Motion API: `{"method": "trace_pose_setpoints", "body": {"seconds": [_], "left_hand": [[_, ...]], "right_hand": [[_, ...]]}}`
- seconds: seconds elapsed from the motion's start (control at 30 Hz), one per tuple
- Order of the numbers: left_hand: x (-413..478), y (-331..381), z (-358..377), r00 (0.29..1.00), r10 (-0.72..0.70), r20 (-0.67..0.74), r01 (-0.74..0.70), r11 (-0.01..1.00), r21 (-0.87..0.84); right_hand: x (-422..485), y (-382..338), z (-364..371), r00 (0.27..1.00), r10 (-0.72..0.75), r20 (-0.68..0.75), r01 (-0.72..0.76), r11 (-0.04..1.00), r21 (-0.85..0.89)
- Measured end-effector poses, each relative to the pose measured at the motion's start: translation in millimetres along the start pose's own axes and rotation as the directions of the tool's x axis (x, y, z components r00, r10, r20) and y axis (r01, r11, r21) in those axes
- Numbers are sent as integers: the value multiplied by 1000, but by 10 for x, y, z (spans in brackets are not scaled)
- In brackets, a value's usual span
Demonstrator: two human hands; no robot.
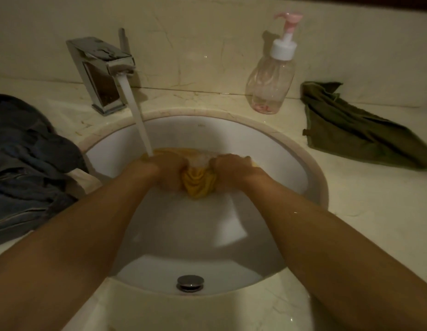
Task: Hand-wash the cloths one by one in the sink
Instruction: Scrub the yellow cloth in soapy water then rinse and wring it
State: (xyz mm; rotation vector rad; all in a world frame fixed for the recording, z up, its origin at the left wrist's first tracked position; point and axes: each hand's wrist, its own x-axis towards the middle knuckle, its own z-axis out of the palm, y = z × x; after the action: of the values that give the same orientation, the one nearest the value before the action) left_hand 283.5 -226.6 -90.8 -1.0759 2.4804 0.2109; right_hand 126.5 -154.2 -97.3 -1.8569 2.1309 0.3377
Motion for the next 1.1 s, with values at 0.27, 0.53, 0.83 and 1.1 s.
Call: {"method": "trace_pose_setpoints", "body": {"seconds": [0.27, 0.53, 0.83, 1.1], "left_hand": [[1, -14, -70, 998, 40, -52, -51, 969, -240], [112, -187, 7, 962, -54, -269, -67, 904, -421], [125, -157, 180, 998, -4, -60, -3, 995, -104], [42, -76, 64, 998, 59, -35, -68, 920, -385]], "right_hand": [[-104, 197, -166, 916, -46, 398, -199, 810, 552], [45, 256, -164, 993, -118, -25, 120, 948, 294], [21, 100, 115, 994, -114, 6, 114, 993, -7], [-124, 107, -192, 884, 116, 452, -394, 706, 588]]}}
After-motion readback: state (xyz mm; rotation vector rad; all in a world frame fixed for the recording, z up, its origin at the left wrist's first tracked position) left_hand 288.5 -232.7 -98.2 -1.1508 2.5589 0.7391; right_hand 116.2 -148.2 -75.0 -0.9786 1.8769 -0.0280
